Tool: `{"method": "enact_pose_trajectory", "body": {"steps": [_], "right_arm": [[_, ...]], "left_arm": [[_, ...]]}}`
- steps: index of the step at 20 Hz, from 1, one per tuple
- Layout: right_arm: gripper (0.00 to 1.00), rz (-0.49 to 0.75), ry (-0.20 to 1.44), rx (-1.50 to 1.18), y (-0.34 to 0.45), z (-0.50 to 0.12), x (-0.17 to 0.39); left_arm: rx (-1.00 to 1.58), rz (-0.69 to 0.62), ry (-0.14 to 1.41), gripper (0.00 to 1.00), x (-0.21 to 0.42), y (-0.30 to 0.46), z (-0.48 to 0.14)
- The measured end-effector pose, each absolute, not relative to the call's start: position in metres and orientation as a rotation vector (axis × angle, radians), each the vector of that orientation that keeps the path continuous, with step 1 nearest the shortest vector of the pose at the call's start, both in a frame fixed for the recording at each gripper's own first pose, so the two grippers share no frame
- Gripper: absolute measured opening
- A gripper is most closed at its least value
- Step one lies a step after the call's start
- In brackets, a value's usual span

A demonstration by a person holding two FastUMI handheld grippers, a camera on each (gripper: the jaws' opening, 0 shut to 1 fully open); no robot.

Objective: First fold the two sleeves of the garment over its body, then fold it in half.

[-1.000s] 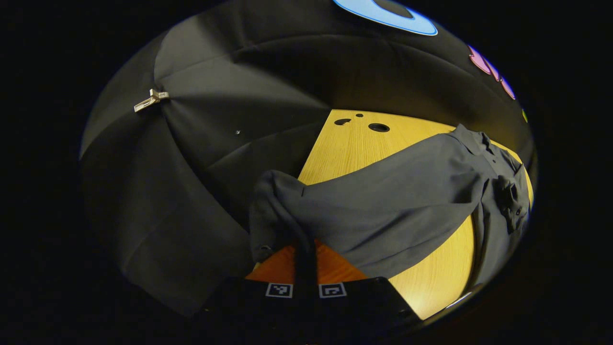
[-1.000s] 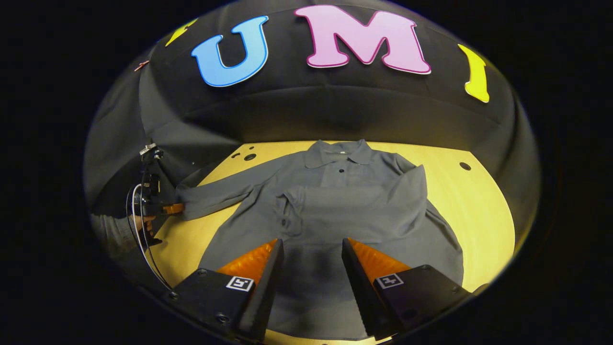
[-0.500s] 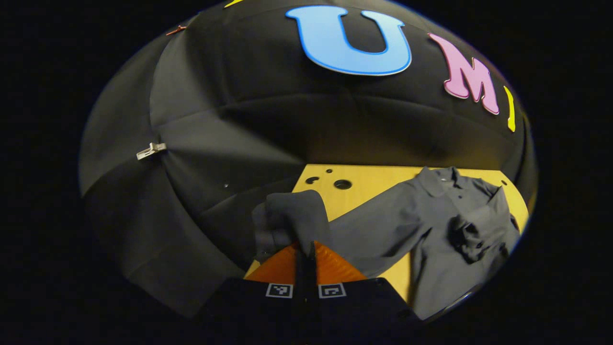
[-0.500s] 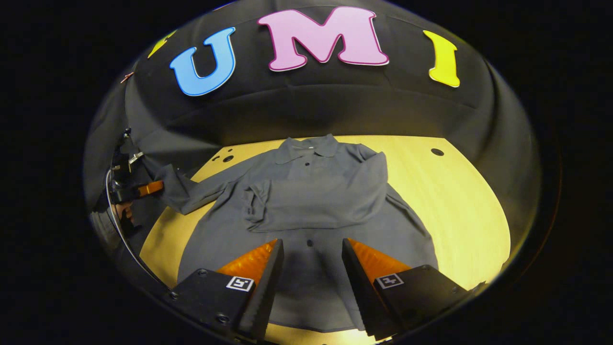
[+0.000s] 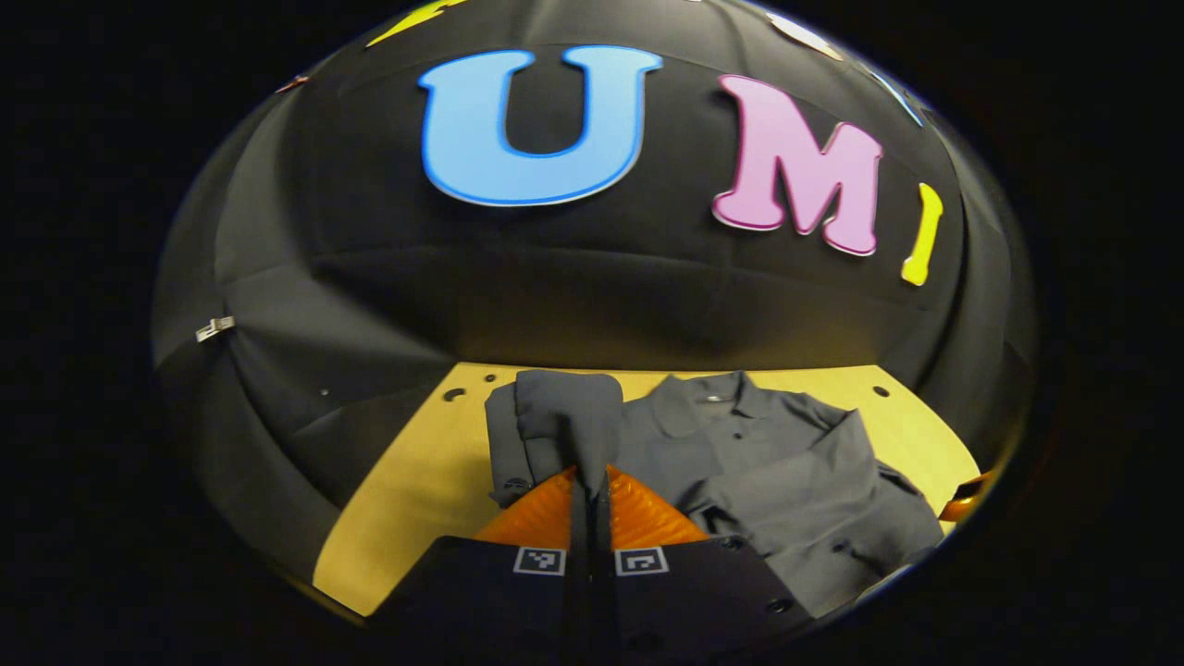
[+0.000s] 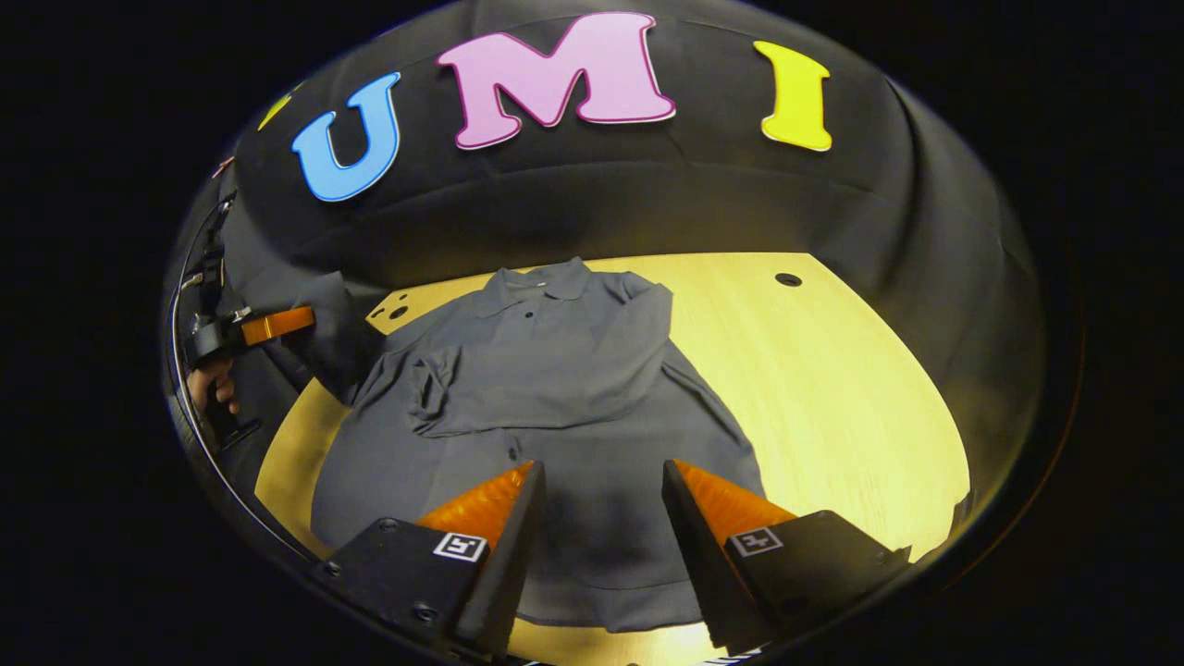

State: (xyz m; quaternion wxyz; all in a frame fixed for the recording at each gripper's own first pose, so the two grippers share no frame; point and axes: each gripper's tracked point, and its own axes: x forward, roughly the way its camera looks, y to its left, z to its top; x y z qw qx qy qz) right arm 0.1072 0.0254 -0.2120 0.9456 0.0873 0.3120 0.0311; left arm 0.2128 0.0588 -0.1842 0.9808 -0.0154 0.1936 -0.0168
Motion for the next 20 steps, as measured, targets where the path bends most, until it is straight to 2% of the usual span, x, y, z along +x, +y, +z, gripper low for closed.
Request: {"method": "enact_pose_trajectory", "body": {"steps": [5,8,9,18,20], "right_arm": [[0.87,0.041,0.641,0.195,-0.011,-0.217,0.103],[0.87,0.028,0.663,0.213,-0.04,-0.226,0.098],[0.87,0.026,0.667,0.215,-0.046,-0.228,0.097],[0.87,-0.001,0.701,0.238,-0.092,-0.242,0.09],[0.87,0.002,0.712,0.233,-0.097,-0.247,0.089]], "left_arm": [[-0.022,-0.142,0.41,0.05,0.216,-0.036,-0.193],[0.002,-0.212,0.452,0.03,0.219,-0.107,-0.223],[0.013,-0.223,0.465,0.05,0.22,-0.12,-0.23],[0.138,-0.285,0.592,0.03,0.221,-0.195,-0.315],[0.151,-0.282,0.617,0.05,0.221,-0.2,-0.33]]}}
